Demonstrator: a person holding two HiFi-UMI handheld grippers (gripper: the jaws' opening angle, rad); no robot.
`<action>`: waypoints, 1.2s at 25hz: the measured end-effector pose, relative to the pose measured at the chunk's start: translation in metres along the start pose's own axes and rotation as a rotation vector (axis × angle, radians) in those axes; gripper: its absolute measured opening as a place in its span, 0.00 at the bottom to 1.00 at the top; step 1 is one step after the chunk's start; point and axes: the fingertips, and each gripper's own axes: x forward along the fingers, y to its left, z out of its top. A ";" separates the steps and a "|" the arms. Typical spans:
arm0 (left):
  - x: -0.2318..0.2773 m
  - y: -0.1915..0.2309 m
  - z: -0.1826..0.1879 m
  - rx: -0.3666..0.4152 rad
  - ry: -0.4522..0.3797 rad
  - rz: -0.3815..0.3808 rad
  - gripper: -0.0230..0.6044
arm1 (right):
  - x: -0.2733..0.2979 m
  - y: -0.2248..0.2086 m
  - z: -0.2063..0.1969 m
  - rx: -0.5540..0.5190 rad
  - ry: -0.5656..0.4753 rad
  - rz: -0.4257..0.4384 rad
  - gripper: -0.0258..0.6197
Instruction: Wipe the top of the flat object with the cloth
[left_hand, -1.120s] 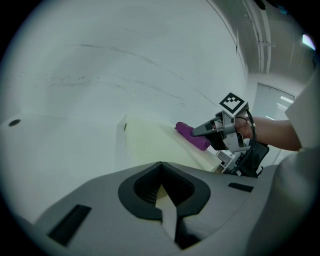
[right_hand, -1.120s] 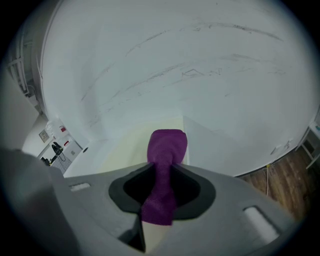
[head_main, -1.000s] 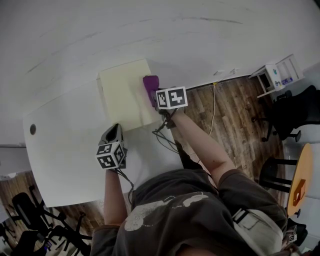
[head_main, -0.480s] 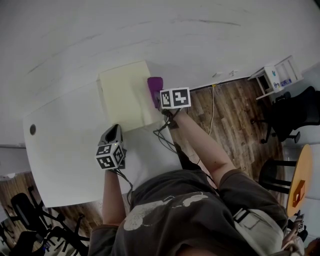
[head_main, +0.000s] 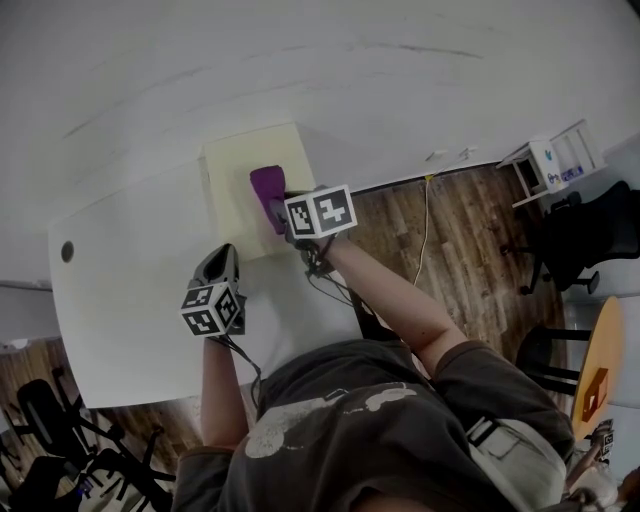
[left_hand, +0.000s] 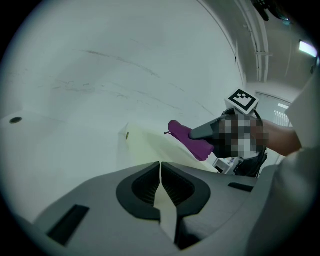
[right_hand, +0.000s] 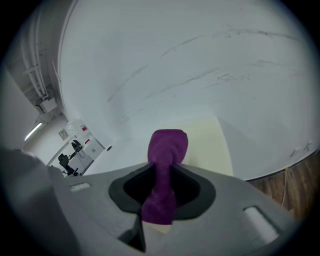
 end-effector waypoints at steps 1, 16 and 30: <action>-0.002 0.002 0.001 0.003 -0.002 0.007 0.06 | 0.003 0.011 -0.003 -0.010 0.007 0.017 0.19; -0.041 0.036 -0.017 -0.037 0.007 0.108 0.06 | 0.044 0.113 -0.065 -0.147 0.132 0.155 0.19; -0.039 0.027 -0.021 -0.032 0.019 0.094 0.06 | 0.049 0.110 -0.077 -0.175 0.162 0.124 0.19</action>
